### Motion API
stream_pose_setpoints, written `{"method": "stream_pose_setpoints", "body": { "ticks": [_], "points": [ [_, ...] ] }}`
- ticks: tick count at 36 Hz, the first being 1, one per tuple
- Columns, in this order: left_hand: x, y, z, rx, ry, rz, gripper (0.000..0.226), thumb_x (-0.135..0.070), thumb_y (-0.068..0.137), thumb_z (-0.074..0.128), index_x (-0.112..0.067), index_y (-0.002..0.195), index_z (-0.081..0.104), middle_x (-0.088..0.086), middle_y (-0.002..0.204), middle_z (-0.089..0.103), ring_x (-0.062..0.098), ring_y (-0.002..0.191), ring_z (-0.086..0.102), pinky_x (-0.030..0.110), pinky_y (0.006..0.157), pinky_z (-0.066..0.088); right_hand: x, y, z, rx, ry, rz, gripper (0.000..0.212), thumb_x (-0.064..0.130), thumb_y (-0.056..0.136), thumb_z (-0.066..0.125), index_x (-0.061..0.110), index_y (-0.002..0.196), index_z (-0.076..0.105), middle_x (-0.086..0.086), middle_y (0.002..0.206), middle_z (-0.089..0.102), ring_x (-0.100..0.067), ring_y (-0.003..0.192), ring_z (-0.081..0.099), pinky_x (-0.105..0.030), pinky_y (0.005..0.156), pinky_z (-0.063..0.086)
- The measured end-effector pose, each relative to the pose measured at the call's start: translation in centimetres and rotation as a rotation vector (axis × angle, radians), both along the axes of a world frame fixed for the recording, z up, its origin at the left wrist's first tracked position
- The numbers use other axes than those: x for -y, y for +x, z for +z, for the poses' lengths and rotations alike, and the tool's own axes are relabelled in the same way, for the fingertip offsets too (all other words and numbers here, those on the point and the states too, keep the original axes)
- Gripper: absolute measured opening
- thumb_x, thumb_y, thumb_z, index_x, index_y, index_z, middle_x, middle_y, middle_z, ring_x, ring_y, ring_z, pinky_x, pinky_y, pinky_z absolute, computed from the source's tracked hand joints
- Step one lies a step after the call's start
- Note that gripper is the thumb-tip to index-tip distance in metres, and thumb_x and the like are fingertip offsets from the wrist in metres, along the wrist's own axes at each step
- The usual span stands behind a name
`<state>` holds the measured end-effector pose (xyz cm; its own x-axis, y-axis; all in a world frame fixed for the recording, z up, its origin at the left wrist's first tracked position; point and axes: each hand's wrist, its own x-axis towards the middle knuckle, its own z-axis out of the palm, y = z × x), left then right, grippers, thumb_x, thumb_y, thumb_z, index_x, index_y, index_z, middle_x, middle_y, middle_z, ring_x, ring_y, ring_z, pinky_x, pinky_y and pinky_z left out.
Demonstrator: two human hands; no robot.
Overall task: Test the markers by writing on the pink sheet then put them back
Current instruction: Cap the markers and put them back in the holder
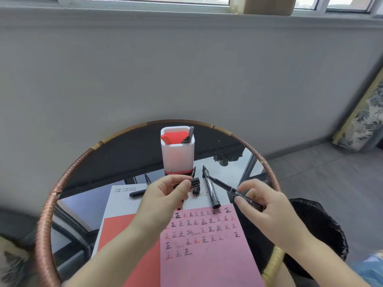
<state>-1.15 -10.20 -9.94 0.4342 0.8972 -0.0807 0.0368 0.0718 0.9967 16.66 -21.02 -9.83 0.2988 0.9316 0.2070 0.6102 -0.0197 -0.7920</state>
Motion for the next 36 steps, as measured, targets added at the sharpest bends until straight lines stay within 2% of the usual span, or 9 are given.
{"method": "stream_pose_setpoints", "body": {
  "ticks": [3,9,15,19,24,27,31,36],
  "points": [
    [0.1,-0.2,0.0,-0.008,0.017,-0.007,0.013,-0.013,0.089,0.058,-0.021,0.086,0.069,-0.015,0.06,0.064,-0.002,0.058,0.053,0.01,0.055,0.046,0.0,-0.1,0.1,0.021,0.001,0.015,0.013,0.02,0.082,0.063,0.032,0.08,0.057,-0.002,0.068,0.064,-0.013,0.053,0.054,-0.017,0.052,0.044],
    [0.1,-0.3,0.0,-0.029,0.027,-0.004,0.012,-0.016,0.088,0.059,-0.022,0.087,0.069,-0.013,0.066,0.067,-0.002,0.062,0.056,0.011,0.056,0.046,0.1,-0.2,0.0,0.054,-0.006,0.016,0.013,0.022,0.081,0.064,0.033,0.08,0.057,-0.001,0.069,0.064,-0.017,0.057,0.056,-0.028,0.057,0.049],
    [0.4,-0.2,0.3,-0.073,0.04,-0.024,0.011,-0.018,0.088,0.06,-0.023,0.091,0.069,-0.004,0.079,0.071,0.001,0.068,0.058,0.016,0.062,0.047,0.1,-0.2,0.1,0.063,-0.026,0.045,0.012,0.022,0.08,0.064,0.033,0.079,0.058,-0.001,0.067,0.065,-0.017,0.057,0.058,-0.03,0.057,0.05],
    [0.6,-0.1,0.5,-0.121,0.101,-0.087,0.012,-0.015,0.086,0.062,-0.025,0.085,0.07,-0.011,0.066,0.065,-0.004,0.059,0.054,0.009,0.057,0.043,0.2,0.0,-0.1,0.103,-0.036,0.062,0.012,0.029,0.079,0.064,0.037,0.084,0.057,-0.002,0.068,0.064,-0.019,0.057,0.056,-0.029,0.054,0.047],
    [1.0,-0.2,1.0,-0.238,0.25,-0.186,0.015,-0.018,0.084,0.065,-0.032,0.08,0.069,-0.001,0.079,0.068,0.0,0.063,0.052,0.013,0.06,0.044,0.3,0.1,0.0,0.219,-0.01,0.097,0.014,0.044,0.073,0.059,0.04,0.086,0.058,0.013,0.071,0.063,-0.012,0.06,0.056,-0.019,0.053,0.045],
    [1.1,-0.3,1.1,-0.283,0.282,-0.273,0.011,-0.021,0.085,0.064,-0.032,0.083,0.069,-0.004,0.071,0.067,-0.002,0.061,0.052,0.013,0.059,0.043,0.1,-0.3,0.2,0.295,0.057,0.121,0.022,0.051,0.072,0.053,0.038,0.09,0.056,0.017,0.07,0.063,-0.007,0.063,0.059,-0.019,0.055,0.048],
    [1.0,-0.4,1.2,-0.301,0.277,-0.304,0.01,-0.023,0.087,0.061,-0.03,0.085,0.068,-0.013,0.06,0.062,-0.004,0.056,0.051,0.01,0.054,0.039,-0.2,-0.4,0.5,0.386,0.162,0.135,0.019,0.046,0.075,0.055,0.033,0.089,0.06,0.018,0.069,0.066,-0.005,0.06,0.06,-0.02,0.052,0.048],
    [1.1,-0.5,1.6,-0.253,0.299,-0.292,0.012,-0.019,0.087,0.061,-0.027,0.081,0.069,-0.008,0.061,0.062,0.0,0.057,0.052,0.014,0.053,0.04,-0.6,-0.7,0.7,0.36,0.251,0.101,0.019,0.043,0.074,0.058,0.031,0.087,0.061,0.014,0.068,0.067,-0.007,0.053,0.058,-0.021,0.048,0.045]
  ]
}}
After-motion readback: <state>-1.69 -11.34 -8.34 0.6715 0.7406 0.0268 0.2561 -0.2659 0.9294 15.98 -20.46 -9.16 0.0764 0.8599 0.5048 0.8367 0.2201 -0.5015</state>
